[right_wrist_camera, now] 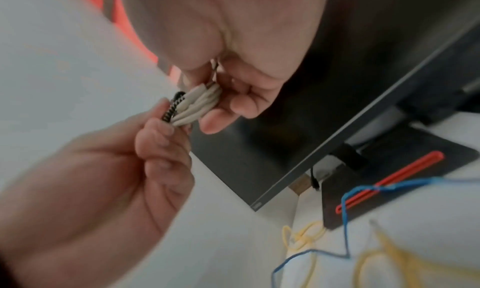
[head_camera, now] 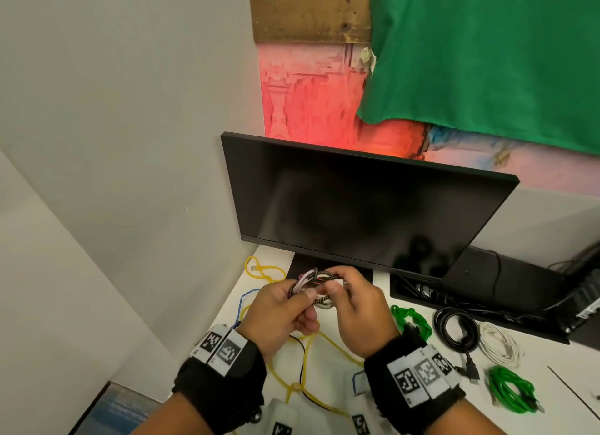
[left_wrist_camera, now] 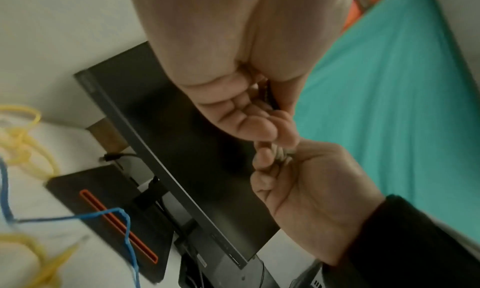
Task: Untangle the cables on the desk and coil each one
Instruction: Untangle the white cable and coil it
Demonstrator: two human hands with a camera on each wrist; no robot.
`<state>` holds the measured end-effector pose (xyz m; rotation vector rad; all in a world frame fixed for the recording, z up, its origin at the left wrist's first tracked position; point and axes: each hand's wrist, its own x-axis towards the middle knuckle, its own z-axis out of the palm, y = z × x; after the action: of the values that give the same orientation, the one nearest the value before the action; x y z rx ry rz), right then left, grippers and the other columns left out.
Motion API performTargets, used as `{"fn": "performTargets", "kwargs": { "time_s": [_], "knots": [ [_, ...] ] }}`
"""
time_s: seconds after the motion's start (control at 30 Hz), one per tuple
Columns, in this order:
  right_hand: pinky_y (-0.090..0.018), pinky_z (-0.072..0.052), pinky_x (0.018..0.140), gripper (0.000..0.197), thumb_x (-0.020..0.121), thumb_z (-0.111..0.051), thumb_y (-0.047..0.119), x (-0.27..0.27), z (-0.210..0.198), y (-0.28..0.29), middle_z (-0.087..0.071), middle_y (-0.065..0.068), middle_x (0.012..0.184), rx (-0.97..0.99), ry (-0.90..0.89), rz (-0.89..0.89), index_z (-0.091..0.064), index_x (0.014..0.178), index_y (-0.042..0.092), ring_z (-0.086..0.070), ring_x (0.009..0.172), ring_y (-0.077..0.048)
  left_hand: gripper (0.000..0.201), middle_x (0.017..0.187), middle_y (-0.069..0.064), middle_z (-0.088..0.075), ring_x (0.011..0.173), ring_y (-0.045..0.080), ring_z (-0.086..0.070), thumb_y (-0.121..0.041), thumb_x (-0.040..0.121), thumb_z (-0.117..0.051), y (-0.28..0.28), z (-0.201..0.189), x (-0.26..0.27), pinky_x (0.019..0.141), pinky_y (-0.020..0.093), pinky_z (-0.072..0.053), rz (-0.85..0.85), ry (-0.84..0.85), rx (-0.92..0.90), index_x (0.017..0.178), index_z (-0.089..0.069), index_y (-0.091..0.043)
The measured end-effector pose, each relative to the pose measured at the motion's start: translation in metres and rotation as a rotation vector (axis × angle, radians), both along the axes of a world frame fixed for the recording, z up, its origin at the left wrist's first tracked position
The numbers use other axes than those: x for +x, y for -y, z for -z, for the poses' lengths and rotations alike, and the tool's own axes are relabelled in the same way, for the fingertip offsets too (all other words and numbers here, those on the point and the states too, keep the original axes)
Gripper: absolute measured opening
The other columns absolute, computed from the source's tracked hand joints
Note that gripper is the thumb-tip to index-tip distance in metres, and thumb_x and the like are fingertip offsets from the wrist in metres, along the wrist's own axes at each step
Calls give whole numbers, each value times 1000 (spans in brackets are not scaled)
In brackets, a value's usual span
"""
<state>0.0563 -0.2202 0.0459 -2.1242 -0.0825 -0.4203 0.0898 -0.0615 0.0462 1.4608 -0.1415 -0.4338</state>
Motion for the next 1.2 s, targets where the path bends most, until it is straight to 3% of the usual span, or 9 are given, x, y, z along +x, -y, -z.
{"fn": "performTargets", "kwargs": {
  "time_s": [0.17, 0.27, 0.43, 0.63, 0.77, 0.87, 1.0, 1.1, 1.2],
  "knots": [
    [-26, -49, 54, 29, 103, -50, 19, 9, -1, 0, -70, -7, 77, 519, -285, -6, -69, 84, 30, -65, 66, -16, 21, 61, 3, -66, 52, 21, -65, -25, 89, -60, -3, -3, -1, 52, 27, -52, 96, 221, 57, 70, -69, -29],
    [-43, -54, 70, 28, 103, -49, 20, 12, -4, -4, -67, -22, 84, 734, -338, 9, -72, 86, 20, -64, 77, -29, 17, 62, 4, -66, 54, 22, -66, -27, 87, -62, -2, 5, -4, 53, 29, -52, 62, 209, 44, 71, -69, -27],
    [-39, -52, 65, 23, 104, -44, 12, 14, 1, -10, -62, -13, 69, 1129, -410, -26, -63, 95, 2, -61, 65, -27, 18, 72, 8, -70, 58, 23, -67, -19, 97, -58, -4, 21, 0, 51, 26, -47, 134, 27, 205, 81, -66, -16],
    [-33, -35, 56, 31, 97, -54, 17, 22, 24, -14, -43, 6, 50, 694, -357, 270, -59, 66, 18, -40, 52, -14, 34, 71, 4, -68, 60, 20, -66, -57, 68, -61, -1, 14, -7, 59, 35, -53, 5, 214, 455, 75, -64, -23],
    [-40, -43, 65, 41, 98, -52, 29, 21, 26, -19, -49, 3, 55, 497, -330, 277, -55, 58, 18, -48, 60, -18, 47, 59, -2, -54, 57, 15, -51, -55, 93, -46, 13, 12, -6, 63, 34, -44, 14, 372, 627, 62, -50, -19],
    [-31, -39, 53, 44, 98, -56, 29, 23, 20, -19, -48, -4, 51, 760, -383, 247, -58, 55, 19, -45, 48, -19, 50, 55, -7, -57, 55, 8, -53, -33, 102, -43, 17, 9, -9, 58, 26, -43, 13, 98, 196, 57, -63, -21],
    [-27, -45, 41, 44, 98, -55, 22, 22, 9, -19, -51, -18, 52, 1085, -406, 32, -60, 55, 18, -54, 40, -26, 36, 65, 11, -57, 64, 20, -58, -25, 93, -51, 16, 8, -15, 65, 32, -49, 27, -327, -449, 65, -64, -7],
    [-35, -45, 55, 44, 98, -54, 28, 24, 12, -18, -50, -18, 60, 766, -350, 74, -56, 55, 19, -52, 52, -26, 26, 75, 12, -58, 69, 20, -56, -28, 85, -55, 18, 3, -11, 65, 32, -43, 1, -427, -358, 79, -67, -6],
    [-33, -37, 56, 47, 100, -51, 27, 24, 16, -13, -43, 3, 50, 385, -220, 154, -46, 53, 20, -42, 50, -13, 30, 70, 3, -57, 60, 15, -51, -37, 95, -50, 15, 1, -8, 58, 29, -31, -32, -486, -168, 79, -64, -16]
  ]
}}
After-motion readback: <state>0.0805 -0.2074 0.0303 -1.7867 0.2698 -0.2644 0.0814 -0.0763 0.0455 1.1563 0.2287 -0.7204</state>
